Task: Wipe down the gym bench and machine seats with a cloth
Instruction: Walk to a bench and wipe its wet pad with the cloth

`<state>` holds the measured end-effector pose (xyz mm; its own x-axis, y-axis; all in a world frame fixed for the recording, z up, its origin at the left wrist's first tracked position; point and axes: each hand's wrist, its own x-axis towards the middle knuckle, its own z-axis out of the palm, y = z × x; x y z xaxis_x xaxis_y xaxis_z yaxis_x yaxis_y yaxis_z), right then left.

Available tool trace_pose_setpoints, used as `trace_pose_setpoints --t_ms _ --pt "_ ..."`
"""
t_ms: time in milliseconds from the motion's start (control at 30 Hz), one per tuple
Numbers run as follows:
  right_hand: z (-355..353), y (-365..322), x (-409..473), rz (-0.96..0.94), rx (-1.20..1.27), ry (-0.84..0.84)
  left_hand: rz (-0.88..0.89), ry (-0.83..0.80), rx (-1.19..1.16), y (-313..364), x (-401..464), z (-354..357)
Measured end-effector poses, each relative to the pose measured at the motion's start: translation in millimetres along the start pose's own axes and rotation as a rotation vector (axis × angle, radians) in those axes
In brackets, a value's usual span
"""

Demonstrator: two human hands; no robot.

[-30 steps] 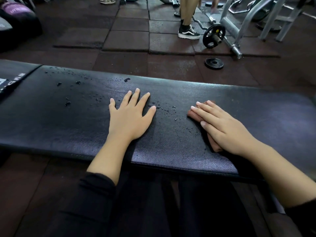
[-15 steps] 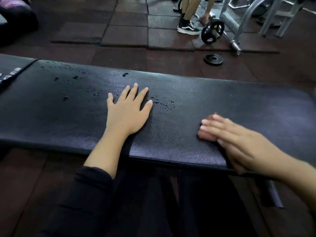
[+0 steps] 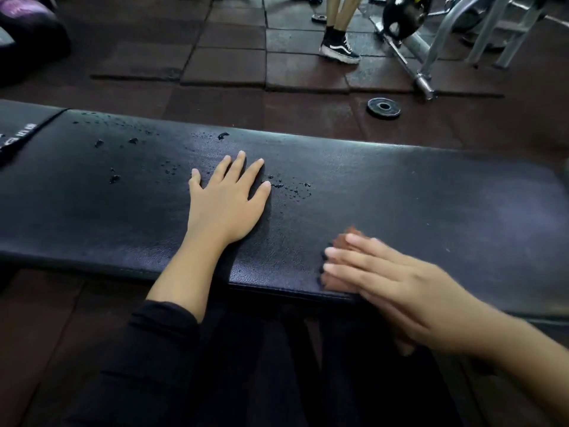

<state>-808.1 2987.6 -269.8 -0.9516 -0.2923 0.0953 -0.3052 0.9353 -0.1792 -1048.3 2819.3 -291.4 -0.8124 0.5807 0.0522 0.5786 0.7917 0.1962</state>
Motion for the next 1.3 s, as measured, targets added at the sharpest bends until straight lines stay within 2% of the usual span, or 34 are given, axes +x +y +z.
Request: trace_pose_setpoints --t_ms 133,233,367,433,567,633,800,967,1067,1300 --pt "-9.9 44.3 6.2 0.187 0.055 0.010 0.000 0.009 0.002 0.8 0.5 0.5" --pt "-1.0 44.6 45.8 0.243 0.061 0.059 -0.004 0.014 0.000 0.6 1.0 0.7" --pt "21.2 -9.3 76.0 0.051 0.001 0.101 -0.009 0.015 0.006 0.7 1.2 0.3" --pt "25.7 -23.9 65.2 -0.062 0.016 0.063 -0.018 0.008 0.002 0.8 1.2 0.0" --pt "11.7 7.9 37.0 -0.143 0.067 0.010 -0.035 0.004 -0.007 2.7 1.3 -1.8" --pt "3.5 32.4 33.7 -0.085 0.100 -0.010 -0.043 -0.003 -0.002 3.8 1.6 -2.2" --pt "-1.6 74.7 48.4 0.110 0.167 0.081 -0.055 -0.011 0.005 11.1 1.6 -1.1" --pt "-2.2 72.1 58.7 0.233 0.175 0.173 -0.066 0.001 0.008 10.5 -0.8 -1.9" --pt "-1.2 70.6 62.0 0.289 0.188 0.168 -0.054 -0.009 -0.009 10.1 -1.4 -2.4" --pt "11.6 65.7 100.8 0.504 0.147 0.293 0.082 -0.094 -0.029 -0.7 -2.5 -4.9"
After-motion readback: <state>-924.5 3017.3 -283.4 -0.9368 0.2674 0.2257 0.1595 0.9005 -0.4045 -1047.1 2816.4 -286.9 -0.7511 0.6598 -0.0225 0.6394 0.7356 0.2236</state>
